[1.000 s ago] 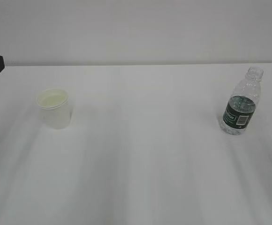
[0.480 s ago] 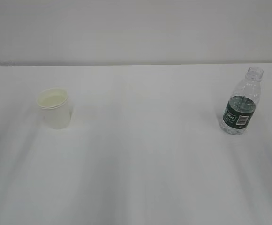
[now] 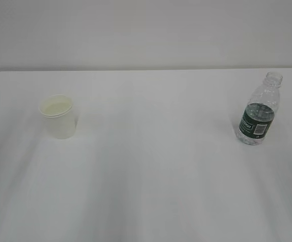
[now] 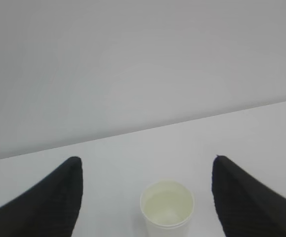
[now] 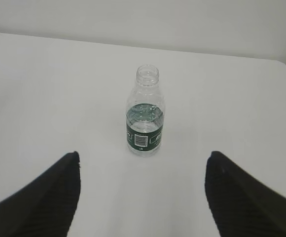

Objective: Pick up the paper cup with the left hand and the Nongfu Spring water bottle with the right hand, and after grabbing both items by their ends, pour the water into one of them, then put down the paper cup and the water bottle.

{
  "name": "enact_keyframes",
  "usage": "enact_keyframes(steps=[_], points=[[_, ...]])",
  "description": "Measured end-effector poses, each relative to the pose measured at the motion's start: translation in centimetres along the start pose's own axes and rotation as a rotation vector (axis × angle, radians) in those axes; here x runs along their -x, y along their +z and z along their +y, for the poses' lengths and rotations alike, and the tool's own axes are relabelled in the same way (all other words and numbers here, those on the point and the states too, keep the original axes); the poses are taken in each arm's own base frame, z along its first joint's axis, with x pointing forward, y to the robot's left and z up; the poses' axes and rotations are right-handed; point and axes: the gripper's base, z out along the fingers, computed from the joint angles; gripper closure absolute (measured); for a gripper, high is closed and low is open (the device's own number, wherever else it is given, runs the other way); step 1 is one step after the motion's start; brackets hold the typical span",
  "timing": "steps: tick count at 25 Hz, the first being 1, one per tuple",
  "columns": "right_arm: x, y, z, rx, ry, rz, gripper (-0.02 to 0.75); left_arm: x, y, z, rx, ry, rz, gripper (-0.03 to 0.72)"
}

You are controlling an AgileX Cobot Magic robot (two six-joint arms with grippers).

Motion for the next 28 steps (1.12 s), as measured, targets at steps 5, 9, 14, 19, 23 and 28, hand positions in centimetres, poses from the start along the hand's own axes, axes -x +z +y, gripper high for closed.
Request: enact_keyframes(steps=[5,9,14,19,23,28], points=[[0.0,-1.3,-0.1,0.0,0.011,0.027,0.149,0.0,-0.1,0.0,0.0,0.0,0.003,0.101],[0.0,-2.1,-0.1,0.0,0.025,0.051,0.149,0.0,-0.1,0.0,0.0,0.0,0.003,0.101],[-0.5,-2.6,-0.1,0.002,0.048,0.097,0.15,0.0,-0.1,0.0,0.0,0.0,0.005,0.101],[-1.1,-2.7,0.0,0.006,0.069,0.153,0.15,0.0,-0.1,0.0,0.0,0.0,0.003,0.101],[-1.4,-2.8,0.1,0.01,0.074,0.189,0.149,0.0,-0.1,0.0,0.0,0.0,0.003,0.101],[-1.8,-2.9,0.1,0.017,0.079,0.24,0.15,0.0,-0.1,0.0,0.0,0.0,0.003,0.101]])
